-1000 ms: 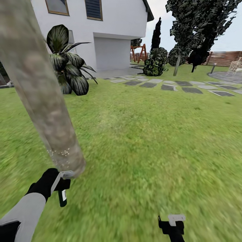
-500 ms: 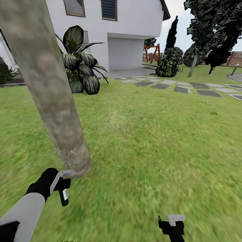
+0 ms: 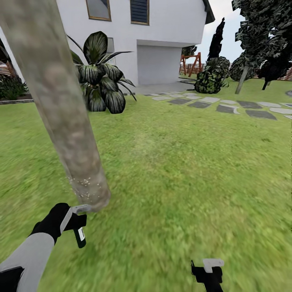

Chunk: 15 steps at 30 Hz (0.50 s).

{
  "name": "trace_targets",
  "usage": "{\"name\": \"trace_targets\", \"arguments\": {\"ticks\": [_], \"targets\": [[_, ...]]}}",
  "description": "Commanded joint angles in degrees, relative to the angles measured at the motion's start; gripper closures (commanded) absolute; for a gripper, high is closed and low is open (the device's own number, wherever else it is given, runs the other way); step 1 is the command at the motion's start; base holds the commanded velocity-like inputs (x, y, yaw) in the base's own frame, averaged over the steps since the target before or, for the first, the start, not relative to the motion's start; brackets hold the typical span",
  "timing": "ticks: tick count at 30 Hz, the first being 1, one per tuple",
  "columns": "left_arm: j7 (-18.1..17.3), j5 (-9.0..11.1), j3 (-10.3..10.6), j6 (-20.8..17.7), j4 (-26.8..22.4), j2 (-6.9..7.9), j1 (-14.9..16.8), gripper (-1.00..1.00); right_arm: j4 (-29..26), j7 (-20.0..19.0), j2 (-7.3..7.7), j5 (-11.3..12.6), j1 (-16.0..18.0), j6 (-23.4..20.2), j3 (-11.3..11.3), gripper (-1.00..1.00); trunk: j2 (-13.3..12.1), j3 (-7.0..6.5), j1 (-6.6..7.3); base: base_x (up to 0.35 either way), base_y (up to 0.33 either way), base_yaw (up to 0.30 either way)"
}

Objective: In the garden, pick up the pesticide atomizer on the floor and spray pesticide onto both trees until each tree trunk is fully covered.

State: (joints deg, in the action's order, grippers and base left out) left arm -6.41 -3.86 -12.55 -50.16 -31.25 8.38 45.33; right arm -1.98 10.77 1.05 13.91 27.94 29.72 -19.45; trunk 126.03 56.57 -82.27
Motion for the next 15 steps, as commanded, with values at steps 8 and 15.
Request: {"name": "trace_targets", "arguments": {"ticks": [8, 15], "targets": [[-0.5, -0.4, -0.3, -0.3, -0.1, 0.05, 0.0, 1.00, 0.0, 0.1, 0.00, 0.4, 0.0, 0.1, -0.5, -1.00, 0.0, 0.05, 0.01, 0.124, -0.262, 0.091], [-0.5, -0.4, -0.3, -0.3, -0.2, -0.02, 0.0, 1.00, 0.0, 0.1, 0.00, 0.4, 0.0, 0.1, -0.5, -1.00, 0.0, 0.05, 0.01, 0.163, -0.253, 0.272]]}}
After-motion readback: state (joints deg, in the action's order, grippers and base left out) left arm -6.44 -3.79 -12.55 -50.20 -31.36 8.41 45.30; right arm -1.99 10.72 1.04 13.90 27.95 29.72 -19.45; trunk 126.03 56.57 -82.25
